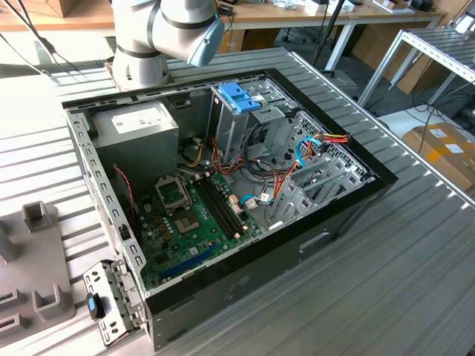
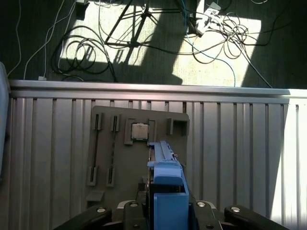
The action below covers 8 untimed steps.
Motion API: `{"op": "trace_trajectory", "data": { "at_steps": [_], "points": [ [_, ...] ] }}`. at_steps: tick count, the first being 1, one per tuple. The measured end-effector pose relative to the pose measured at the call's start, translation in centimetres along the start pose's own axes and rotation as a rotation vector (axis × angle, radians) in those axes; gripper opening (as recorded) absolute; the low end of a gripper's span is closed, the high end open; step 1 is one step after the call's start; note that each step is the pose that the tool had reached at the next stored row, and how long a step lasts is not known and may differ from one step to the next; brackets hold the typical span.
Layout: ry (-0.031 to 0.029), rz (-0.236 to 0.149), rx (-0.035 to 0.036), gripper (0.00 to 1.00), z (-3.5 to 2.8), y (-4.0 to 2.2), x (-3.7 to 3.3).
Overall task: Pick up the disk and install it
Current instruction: 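Pick up the disk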
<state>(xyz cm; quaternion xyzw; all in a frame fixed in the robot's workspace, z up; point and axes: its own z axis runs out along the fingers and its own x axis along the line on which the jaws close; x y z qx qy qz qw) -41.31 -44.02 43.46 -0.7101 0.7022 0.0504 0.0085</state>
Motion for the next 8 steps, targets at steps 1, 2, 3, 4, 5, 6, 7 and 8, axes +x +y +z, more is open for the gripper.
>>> {"op": "trace_trajectory", "data": {
  "at_steps": [1, 2, 3, 4, 5, 6, 7, 8],
  "points": [
    [0.0000, 0.000, 0.0001, 0.37, -0.04, 0.01, 0.00],
    [0.0001, 0.000, 0.0001, 0.37, -0.08, 0.01, -0.01],
    [0.0001, 0.000, 0.0001, 0.37, -0.12, 0.00, -0.01],
    [0.0001, 0.000, 0.0001, 0.37, -0.17, 0.01, -0.02],
    [0.0000, 0.000, 0.0001, 0.37, -0.21, 0.01, -0.02],
    [0.0000, 0.000, 0.0001, 0.37, -0.25, 0.01, -0.02],
    [0.0001, 0.000, 0.0000, 0.37, -0.30, 0.01, -0.03],
    [0.0001, 0.000, 0.0000, 0.37, -0.33, 0.02, -0.03]
  ]
}}
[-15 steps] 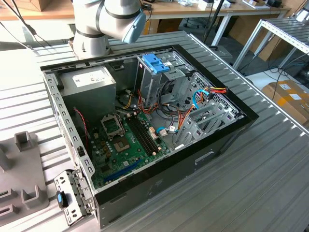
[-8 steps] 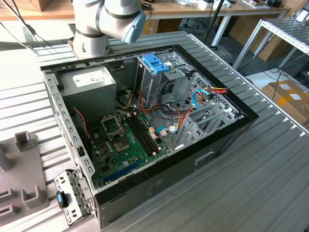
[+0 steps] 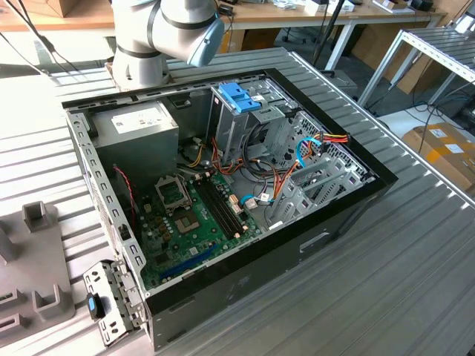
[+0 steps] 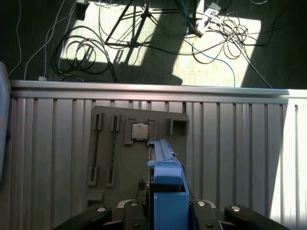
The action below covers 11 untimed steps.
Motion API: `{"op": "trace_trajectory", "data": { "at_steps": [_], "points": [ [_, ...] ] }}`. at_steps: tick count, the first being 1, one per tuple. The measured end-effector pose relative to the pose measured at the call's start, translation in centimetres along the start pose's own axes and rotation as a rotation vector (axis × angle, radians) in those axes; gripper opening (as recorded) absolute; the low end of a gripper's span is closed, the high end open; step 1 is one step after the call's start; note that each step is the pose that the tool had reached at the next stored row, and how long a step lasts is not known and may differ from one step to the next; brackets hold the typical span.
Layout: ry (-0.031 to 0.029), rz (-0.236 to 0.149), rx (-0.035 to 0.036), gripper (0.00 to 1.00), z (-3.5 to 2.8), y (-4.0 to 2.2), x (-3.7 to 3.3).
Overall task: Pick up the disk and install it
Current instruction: 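Pick up the disk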
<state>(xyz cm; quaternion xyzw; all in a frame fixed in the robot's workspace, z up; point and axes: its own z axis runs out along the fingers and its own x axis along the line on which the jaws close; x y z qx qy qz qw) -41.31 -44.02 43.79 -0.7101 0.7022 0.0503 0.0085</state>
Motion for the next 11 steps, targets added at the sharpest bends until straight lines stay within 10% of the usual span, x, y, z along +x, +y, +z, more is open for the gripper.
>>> {"op": "trace_trajectory", "data": {
  "at_steps": [11],
  "points": [
    [0.0000, 0.000, 0.0000, 0.37, -0.38, 0.02, -0.03]
  ]
}}
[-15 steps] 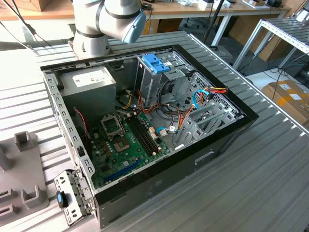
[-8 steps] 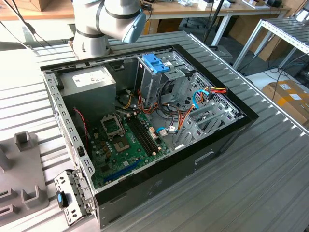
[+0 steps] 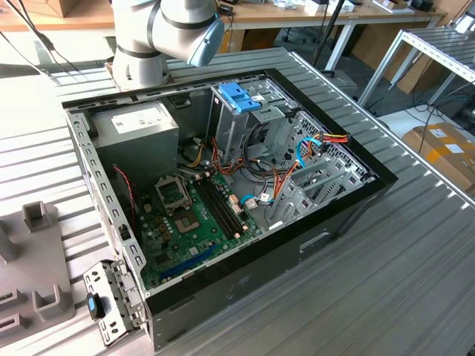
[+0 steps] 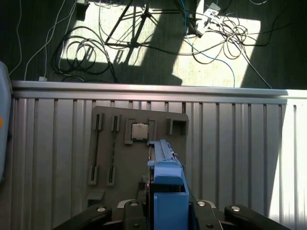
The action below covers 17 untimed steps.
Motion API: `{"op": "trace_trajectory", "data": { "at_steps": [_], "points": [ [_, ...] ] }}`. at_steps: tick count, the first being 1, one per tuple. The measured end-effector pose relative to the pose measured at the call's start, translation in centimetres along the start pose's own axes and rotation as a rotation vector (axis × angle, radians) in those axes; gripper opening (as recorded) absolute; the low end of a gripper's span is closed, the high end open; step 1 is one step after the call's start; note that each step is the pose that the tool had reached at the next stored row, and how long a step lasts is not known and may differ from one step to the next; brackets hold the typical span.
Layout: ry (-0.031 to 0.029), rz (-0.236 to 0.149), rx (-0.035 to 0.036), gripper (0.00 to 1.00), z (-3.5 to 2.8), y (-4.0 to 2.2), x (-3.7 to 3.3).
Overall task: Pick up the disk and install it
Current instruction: 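Pick up the disk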
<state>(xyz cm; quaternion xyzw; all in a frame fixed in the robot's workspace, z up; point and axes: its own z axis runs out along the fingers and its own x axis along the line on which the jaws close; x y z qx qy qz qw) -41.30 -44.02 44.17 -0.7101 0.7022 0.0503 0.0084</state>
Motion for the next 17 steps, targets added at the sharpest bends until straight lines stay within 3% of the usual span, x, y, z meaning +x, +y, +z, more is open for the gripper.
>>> {"op": "trace_trajectory", "data": {
  "at_steps": [17],
  "points": [
    [0.0000, 0.000, 0.0000, 0.37, -0.58, 0.04, -0.05]
  ]
}}
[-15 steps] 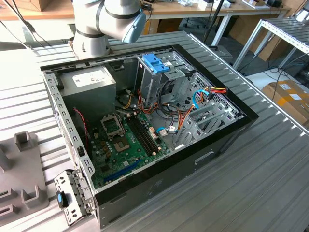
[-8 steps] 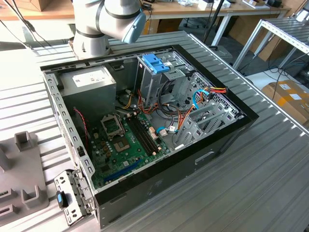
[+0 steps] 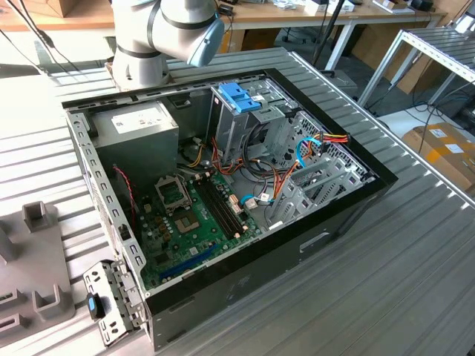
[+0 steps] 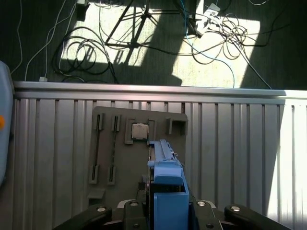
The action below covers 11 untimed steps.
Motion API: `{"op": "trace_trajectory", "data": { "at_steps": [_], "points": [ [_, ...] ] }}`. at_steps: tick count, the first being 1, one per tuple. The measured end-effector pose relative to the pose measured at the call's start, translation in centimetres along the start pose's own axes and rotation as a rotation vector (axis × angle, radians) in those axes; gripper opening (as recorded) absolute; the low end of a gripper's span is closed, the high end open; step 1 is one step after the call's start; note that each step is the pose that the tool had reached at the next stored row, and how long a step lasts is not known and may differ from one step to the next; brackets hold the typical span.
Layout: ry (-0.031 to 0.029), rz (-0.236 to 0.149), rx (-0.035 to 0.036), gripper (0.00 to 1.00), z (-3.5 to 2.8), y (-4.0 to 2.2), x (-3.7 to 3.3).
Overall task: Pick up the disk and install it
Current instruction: 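Pick up the disk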
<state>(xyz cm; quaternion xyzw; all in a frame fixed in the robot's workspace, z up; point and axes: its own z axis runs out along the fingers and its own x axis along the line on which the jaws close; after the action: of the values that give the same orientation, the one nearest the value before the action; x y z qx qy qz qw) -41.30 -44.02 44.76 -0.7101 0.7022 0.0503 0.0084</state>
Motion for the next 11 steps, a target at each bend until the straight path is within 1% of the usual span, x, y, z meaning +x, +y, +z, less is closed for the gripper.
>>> {"op": "trace_trajectory", "data": {
  "at_steps": [11],
  "points": [
    [-0.0001, 0.000, 0.0001, 0.37, -0.40, 0.02, -0.03]
  ]
}}
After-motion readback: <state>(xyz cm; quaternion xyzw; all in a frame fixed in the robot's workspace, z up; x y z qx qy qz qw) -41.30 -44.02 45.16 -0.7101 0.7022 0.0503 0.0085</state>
